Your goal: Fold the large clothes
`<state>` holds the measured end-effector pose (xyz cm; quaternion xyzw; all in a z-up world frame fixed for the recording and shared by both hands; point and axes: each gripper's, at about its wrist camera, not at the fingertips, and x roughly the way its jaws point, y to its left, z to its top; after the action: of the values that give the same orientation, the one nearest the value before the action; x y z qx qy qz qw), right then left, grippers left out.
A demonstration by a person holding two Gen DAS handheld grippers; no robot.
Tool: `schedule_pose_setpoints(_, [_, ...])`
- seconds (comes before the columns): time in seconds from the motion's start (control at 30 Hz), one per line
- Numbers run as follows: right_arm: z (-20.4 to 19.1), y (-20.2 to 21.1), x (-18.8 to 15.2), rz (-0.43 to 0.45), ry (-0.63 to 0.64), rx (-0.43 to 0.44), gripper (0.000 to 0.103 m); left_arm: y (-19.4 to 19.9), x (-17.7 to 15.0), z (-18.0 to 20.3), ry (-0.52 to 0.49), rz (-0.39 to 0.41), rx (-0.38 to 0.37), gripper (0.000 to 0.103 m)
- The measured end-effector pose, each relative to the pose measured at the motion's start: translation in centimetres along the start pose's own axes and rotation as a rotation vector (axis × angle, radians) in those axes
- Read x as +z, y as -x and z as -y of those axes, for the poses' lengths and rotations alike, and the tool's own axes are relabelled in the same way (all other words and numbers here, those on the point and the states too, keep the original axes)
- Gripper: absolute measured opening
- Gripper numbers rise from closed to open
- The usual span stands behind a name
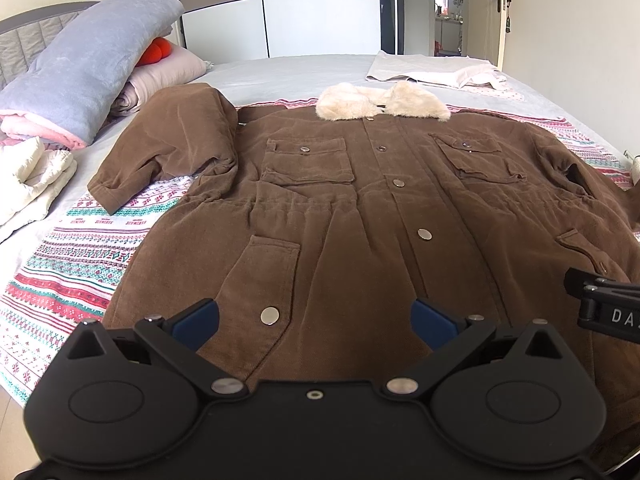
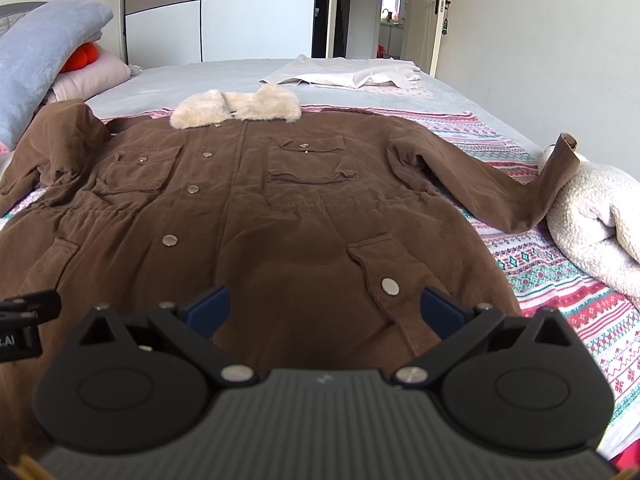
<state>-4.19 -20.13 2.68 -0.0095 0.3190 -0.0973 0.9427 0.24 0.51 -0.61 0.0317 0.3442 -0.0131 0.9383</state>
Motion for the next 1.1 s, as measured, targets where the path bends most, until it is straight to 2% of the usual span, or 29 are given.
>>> schedule_pose_setpoints(0.33, [1.3,0.6,-0.3,0.006,0.013,-0.032,0.103,-0.4,-0.3,-1.2,0.004,0.016,0.034,0.103])
schedule_pose_setpoints(0.47, [3.7,1.3,-0.3,-0.002,-0.033,-0.004,0.103,-0.1,-0.5,-2.8,0.010,0.081,0.007,0.103])
schedule_pose_setpoints(0.67, [10.1,2.9,0.0,-0.037,-0.152,0.059,0.103,-0.2,-0.4,-8.6,0.033,0.015,-0.066,0.103])
schedule_pose_setpoints(0.8, [14.0,3.8,-0.6,-0.087,-0.170,0.090,0.103,0.1,-0.7,-13.7,0.066,-0.044,-0.069,0.103])
schedule_pose_setpoints(1.0, [18.1,4.8,-3.4,-0.163,-0.237,0.203,0.103,1.3,-3.2,-20.3,0.221,-0.106,-0.168,0.103])
schedule_pose_setpoints(1.1, [18.9,5.4,-5.3,-0.188,-0.238,0.237,0.103,2.4,-5.2,-21.3,0.210,-0.128,-0.208,0.103])
